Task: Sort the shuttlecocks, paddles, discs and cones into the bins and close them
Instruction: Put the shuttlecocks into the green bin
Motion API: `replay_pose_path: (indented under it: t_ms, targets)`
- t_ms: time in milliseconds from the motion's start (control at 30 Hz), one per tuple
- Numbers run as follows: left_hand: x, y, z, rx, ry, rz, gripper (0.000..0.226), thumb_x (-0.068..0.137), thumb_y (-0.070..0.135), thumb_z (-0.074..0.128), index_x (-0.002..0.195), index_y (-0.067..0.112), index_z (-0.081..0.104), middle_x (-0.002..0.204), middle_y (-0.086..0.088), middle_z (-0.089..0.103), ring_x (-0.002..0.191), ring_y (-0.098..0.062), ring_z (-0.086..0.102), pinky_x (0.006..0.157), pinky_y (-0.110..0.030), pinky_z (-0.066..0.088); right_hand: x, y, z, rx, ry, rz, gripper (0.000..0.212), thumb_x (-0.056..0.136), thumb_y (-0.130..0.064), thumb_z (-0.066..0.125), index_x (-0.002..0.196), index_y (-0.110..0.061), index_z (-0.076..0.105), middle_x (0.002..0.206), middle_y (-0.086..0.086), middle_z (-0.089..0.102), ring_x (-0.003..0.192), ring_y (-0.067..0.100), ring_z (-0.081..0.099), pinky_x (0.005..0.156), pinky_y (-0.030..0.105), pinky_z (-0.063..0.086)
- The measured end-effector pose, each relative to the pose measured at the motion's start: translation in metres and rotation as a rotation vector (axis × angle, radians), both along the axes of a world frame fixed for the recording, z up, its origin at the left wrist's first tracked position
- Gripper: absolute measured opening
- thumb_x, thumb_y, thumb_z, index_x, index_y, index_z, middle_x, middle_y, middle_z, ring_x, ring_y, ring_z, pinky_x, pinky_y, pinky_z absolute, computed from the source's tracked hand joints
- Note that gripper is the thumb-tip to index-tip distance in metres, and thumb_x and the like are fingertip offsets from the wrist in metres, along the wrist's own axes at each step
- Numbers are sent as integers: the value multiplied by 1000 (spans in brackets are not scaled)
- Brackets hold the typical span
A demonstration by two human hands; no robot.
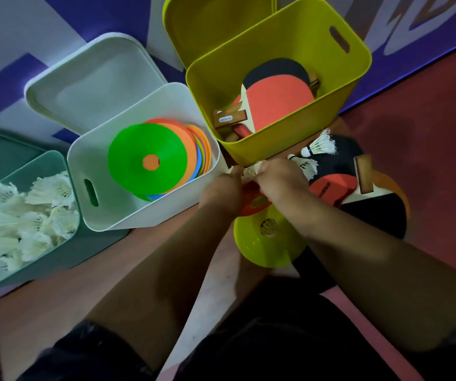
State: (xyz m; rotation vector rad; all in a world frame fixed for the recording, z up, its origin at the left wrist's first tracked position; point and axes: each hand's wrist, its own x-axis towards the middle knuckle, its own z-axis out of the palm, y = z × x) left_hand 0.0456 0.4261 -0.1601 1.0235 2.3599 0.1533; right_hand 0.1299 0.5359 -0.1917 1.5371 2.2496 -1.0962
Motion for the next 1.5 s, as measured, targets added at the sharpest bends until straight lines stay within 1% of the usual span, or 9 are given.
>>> replay_pose_path:
  t_ms: [100,167,267,367,533,767,1133,1267,1500]
  targets:
    - [6,5,11,-70,27,-23,73,89,70,57,143,21,48,121,-16,65,114,-40,64,76,-40,39,9,6,4,-51,61,-34,25,79,-33,56,82,-18,75,77,5,75,69,32,74,70,43,65]
    - [7,3,13,-95,102,-75,58,100,53,55,147,20,45,119,-17,65,112,-41,64,74,-41,39,18,9,9,-49,120,-36,27,76,-32,52,81,-18,74,74,6,74,68,34,72,68,46,65]
    - [4,-9,10,-33,152,-81,30,105,37,52,131,22,53,103,-14,68,97,-40,68,68,-40,42,28,10,24,-23,204,-5,30,80,-31,49,91,-20,75,76,6,74,71,33,72,66,50,64]
    - [6,-26,20,62,129,-32,16,104,40,54,110,26,59,96,-9,70,89,-36,68,68,-38,50,34,7,41,5,246,14,29,90,-32,51,102,-23,76,79,4,76,68,30,72,64,50,64]
    - [5,-64,41,236,52,110,12,96,41,65,100,30,64,95,-2,74,90,-28,68,72,-38,56,25,-14,72,74,290,72,27,90,-34,49,95,-21,72,77,5,74,73,31,71,65,48,62]
    - [-5,-147,77,411,29,346,10,88,30,70,87,27,60,62,6,59,72,-18,61,61,-34,42,-10,-79,120,239,432,236,21,92,-38,56,91,-22,70,83,2,73,84,32,67,62,38,51]
    - [-65,-326,139,592,46,657,11,93,34,70,86,30,63,61,2,57,55,-9,51,54,-30,41,-98,-222,165,231,607,368,28,92,-43,51,91,-25,73,77,1,76,79,22,72,77,41,59]
    - [-92,-381,143,648,53,732,12,93,34,72,86,28,64,58,4,54,54,-7,48,49,-20,36,-134,-258,183,275,631,364,24,94,-39,55,88,-24,74,78,-1,76,79,21,71,76,39,58]
    - [-140,-448,149,708,47,795,13,94,33,72,86,26,64,56,8,50,53,-8,45,48,-20,34,-197,-298,217,374,733,281,23,92,-39,55,87,-22,71,76,-3,74,76,18,69,75,39,58]
